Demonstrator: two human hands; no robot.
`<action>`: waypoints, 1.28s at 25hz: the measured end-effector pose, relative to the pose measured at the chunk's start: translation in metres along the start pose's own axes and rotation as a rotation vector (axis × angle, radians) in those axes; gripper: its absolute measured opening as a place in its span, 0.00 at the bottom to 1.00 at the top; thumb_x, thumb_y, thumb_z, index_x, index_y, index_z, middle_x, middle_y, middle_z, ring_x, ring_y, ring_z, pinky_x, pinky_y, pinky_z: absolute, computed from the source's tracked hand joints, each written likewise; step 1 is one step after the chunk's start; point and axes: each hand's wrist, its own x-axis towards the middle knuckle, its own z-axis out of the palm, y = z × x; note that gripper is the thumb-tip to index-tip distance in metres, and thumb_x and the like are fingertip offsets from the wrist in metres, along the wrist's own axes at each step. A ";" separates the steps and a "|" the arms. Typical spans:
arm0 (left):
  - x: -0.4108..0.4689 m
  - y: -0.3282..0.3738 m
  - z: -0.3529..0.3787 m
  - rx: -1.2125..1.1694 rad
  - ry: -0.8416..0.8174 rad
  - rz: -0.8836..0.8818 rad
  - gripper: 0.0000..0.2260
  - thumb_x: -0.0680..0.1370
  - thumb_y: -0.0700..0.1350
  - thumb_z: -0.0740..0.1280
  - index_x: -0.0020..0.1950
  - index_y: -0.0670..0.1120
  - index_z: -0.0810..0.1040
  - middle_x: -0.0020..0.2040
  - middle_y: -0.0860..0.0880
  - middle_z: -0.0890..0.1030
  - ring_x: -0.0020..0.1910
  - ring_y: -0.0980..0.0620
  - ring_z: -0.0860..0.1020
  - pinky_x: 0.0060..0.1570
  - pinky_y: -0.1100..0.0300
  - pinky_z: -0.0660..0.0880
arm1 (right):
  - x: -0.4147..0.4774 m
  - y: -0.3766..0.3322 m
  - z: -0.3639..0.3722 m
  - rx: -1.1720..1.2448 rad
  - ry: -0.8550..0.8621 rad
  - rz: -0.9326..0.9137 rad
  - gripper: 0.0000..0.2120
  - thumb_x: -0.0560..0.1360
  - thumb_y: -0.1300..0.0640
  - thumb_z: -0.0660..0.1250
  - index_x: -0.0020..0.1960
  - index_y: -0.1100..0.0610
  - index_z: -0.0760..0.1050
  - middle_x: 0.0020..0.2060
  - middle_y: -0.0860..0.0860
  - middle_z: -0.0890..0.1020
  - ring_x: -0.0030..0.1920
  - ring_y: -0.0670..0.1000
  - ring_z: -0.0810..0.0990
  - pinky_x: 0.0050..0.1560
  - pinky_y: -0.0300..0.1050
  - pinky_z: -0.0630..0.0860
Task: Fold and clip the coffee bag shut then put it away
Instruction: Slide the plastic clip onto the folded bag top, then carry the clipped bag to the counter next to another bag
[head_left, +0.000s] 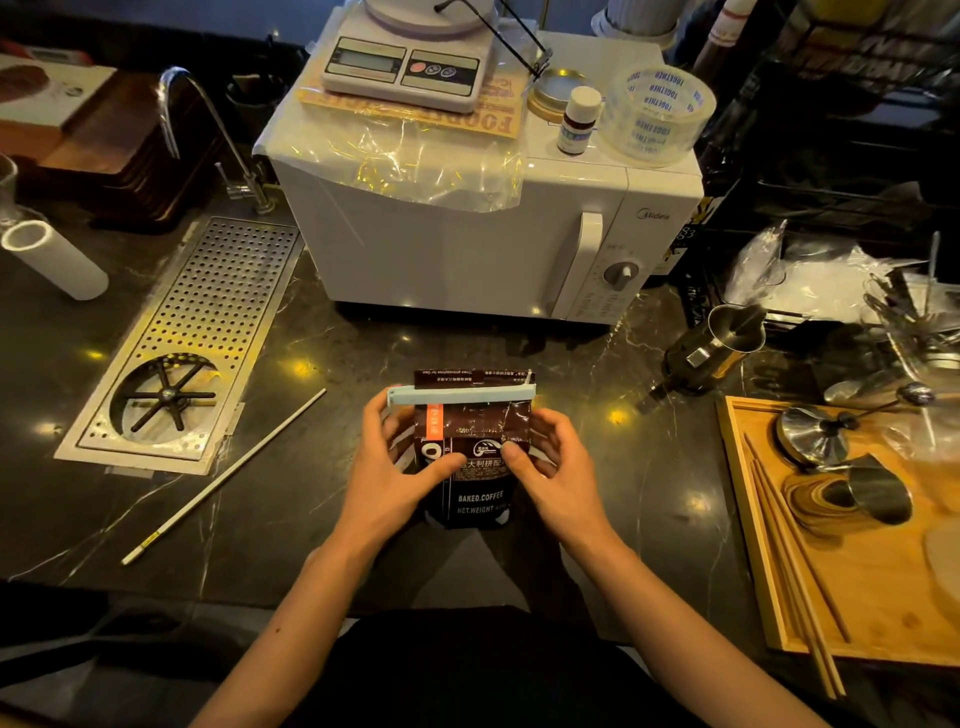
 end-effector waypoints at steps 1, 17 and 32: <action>-0.001 -0.002 -0.002 0.009 -0.007 -0.010 0.44 0.58 0.63 0.78 0.68 0.66 0.59 0.63 0.63 0.72 0.62 0.67 0.73 0.61 0.63 0.70 | -0.003 0.003 -0.001 -0.026 -0.019 0.009 0.21 0.70 0.41 0.74 0.58 0.27 0.70 0.58 0.30 0.79 0.61 0.37 0.78 0.57 0.34 0.77; -0.011 -0.021 -0.004 0.253 -0.159 0.128 0.51 0.63 0.58 0.79 0.75 0.70 0.48 0.67 0.78 0.59 0.67 0.74 0.64 0.62 0.71 0.65 | -0.010 0.018 -0.002 -0.294 -0.187 -0.057 0.54 0.67 0.49 0.79 0.79 0.38 0.45 0.73 0.36 0.64 0.73 0.39 0.65 0.67 0.37 0.70; 0.010 -0.024 -0.005 0.279 -0.177 0.135 0.54 0.65 0.48 0.80 0.76 0.69 0.45 0.64 0.81 0.64 0.64 0.77 0.66 0.63 0.67 0.69 | 0.012 0.020 -0.006 -0.269 -0.202 -0.052 0.53 0.69 0.52 0.79 0.78 0.35 0.45 0.62 0.18 0.67 0.64 0.27 0.69 0.62 0.29 0.71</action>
